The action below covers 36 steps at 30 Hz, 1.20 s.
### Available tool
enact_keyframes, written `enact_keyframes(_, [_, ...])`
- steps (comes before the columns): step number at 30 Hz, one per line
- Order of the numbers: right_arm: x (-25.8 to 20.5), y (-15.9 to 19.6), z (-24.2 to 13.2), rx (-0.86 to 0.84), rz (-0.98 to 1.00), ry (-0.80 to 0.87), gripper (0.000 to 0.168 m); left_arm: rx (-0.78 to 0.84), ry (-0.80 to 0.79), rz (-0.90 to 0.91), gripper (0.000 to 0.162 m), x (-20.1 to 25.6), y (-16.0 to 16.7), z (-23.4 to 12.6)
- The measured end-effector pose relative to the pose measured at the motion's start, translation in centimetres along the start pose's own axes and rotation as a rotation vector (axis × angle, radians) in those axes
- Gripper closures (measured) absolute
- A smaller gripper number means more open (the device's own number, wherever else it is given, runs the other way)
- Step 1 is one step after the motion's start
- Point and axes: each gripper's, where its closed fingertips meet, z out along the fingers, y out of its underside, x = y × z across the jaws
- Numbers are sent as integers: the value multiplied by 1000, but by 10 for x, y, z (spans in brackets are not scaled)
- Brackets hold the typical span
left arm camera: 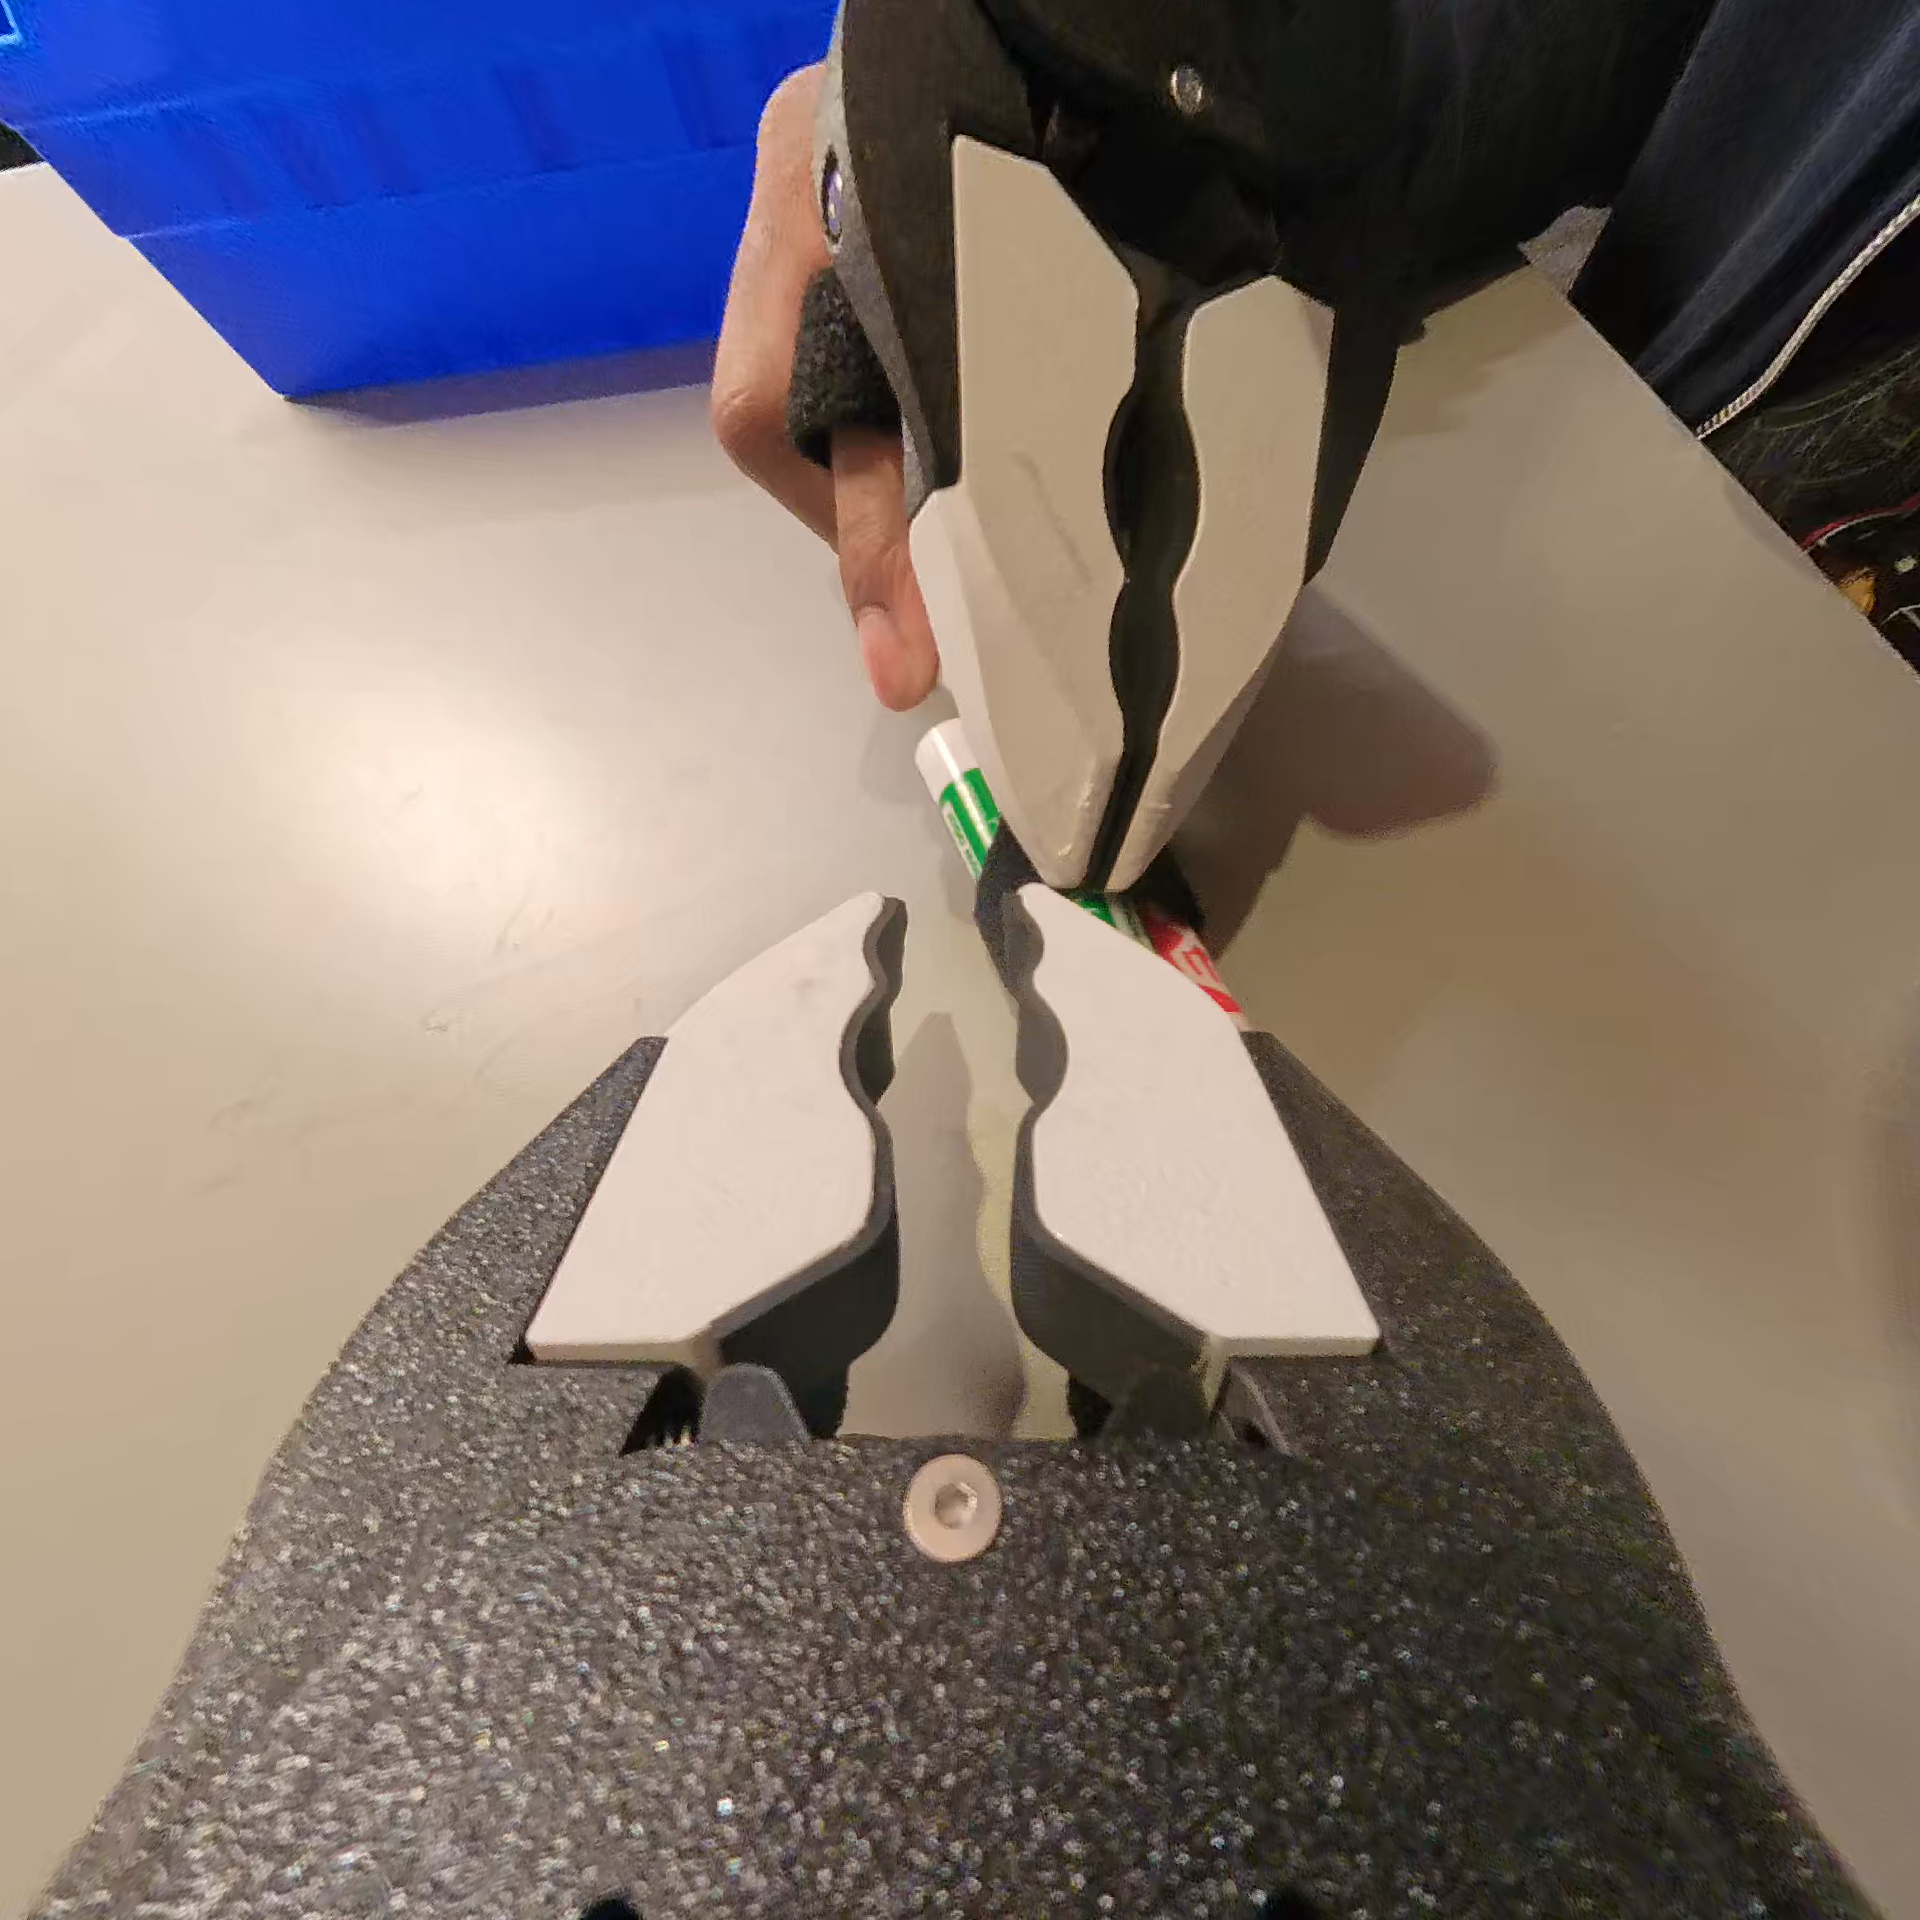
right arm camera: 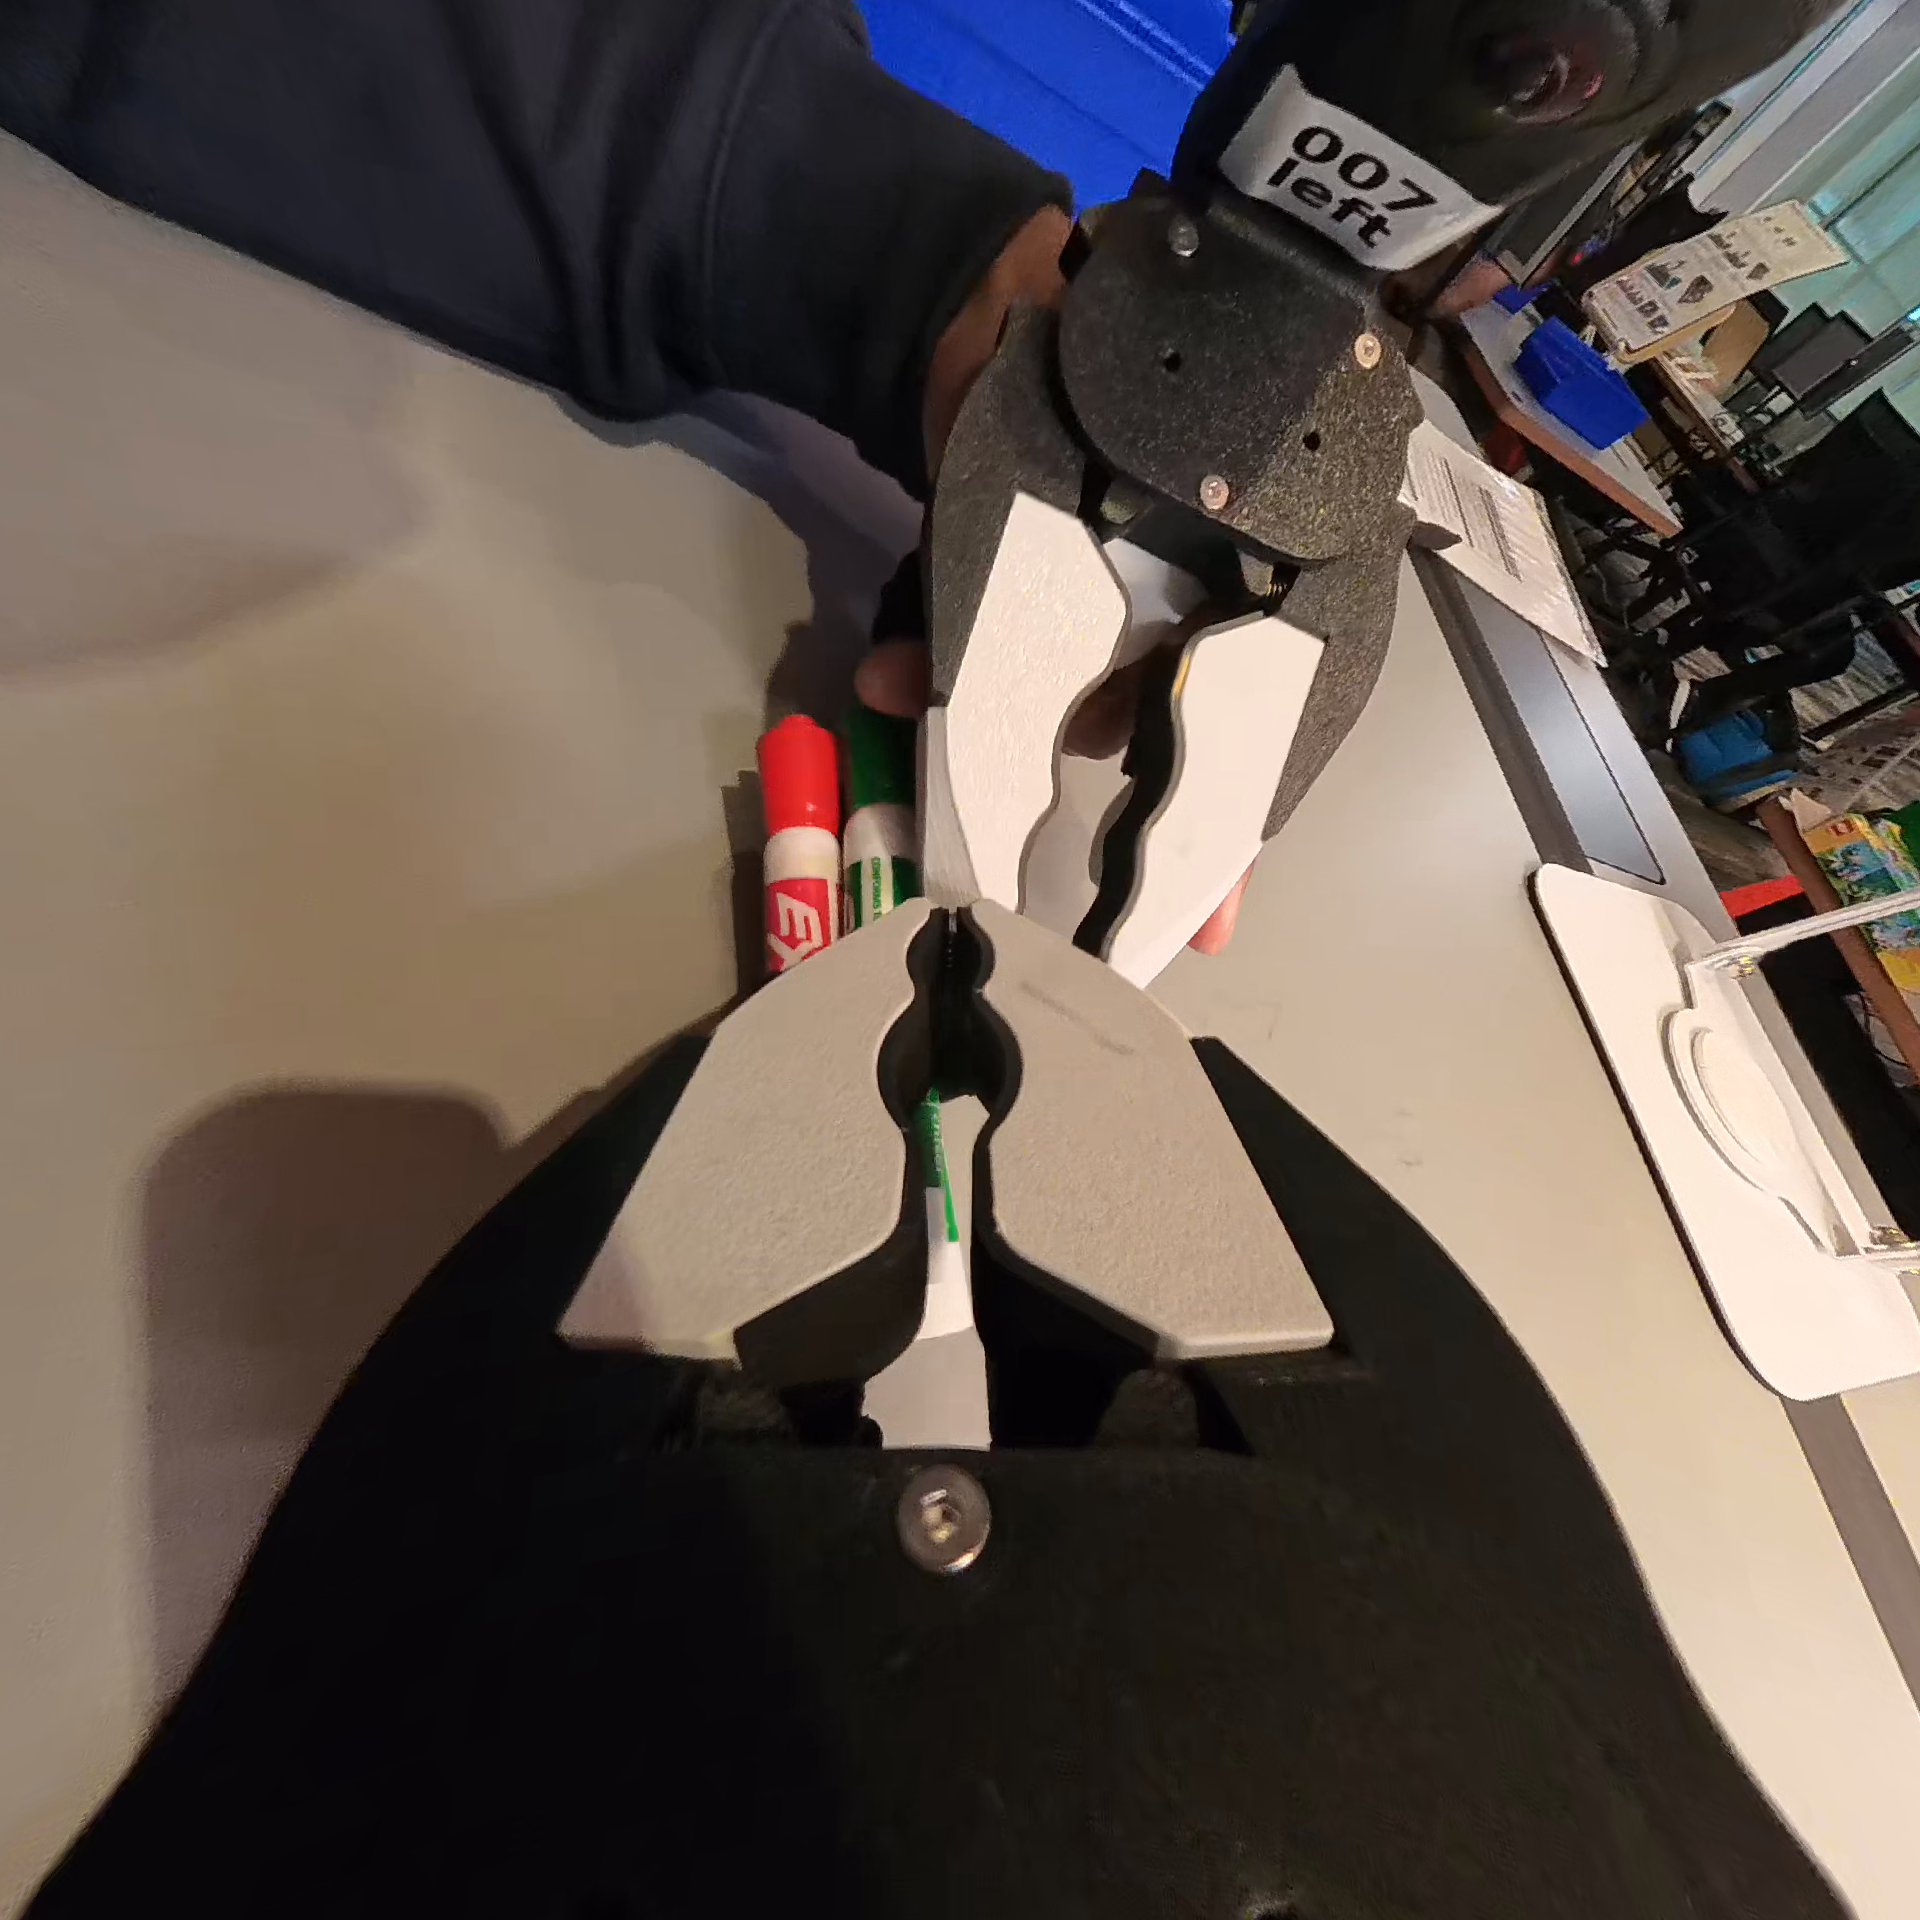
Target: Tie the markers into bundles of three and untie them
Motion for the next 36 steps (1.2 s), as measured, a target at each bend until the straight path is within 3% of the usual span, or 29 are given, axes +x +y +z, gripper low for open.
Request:
enact_keyframes(12, [23, 11, 13, -121, 47, 99, 168, -63, -146, -58, 145, -18, 11, -14])
enact_keyframes(36, [35, 21, 9, -118, 124, 159, 168, -89, -107, -156, 123, -13, 15, -6])
